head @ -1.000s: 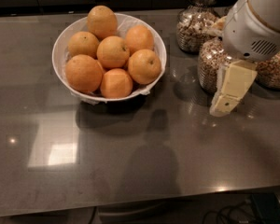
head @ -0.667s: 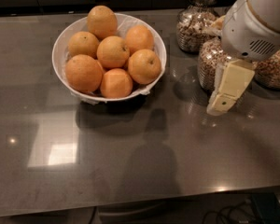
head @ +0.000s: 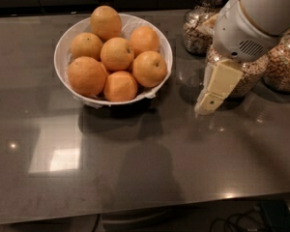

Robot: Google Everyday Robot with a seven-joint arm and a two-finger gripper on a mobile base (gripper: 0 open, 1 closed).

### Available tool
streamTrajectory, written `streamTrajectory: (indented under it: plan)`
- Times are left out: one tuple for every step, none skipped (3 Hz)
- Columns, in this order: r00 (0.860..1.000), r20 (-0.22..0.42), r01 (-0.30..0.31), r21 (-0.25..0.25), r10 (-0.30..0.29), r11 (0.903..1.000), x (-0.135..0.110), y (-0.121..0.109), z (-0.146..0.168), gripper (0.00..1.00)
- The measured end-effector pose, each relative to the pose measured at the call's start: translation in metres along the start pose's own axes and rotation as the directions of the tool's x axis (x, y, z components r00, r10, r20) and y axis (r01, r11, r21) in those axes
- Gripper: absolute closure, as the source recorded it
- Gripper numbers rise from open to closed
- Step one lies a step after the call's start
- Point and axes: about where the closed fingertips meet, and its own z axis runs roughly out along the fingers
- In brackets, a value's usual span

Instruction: Pick orange from white bowl

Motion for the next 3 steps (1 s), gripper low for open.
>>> streamTrajectory:
  plan:
    - [1.000,0.023,-0.015,0.005,0.015,0.9999,-0.003,0.001,0.002,0.00]
    - [0.997,0.071,-0.030,-0.001,0.030,0.9996,-0.015,0.001,0.010,0.00]
    - [0.997,0.072,-0.030,-0.001,0.030,0.9995,-0.015,0.001,0.010,0.00]
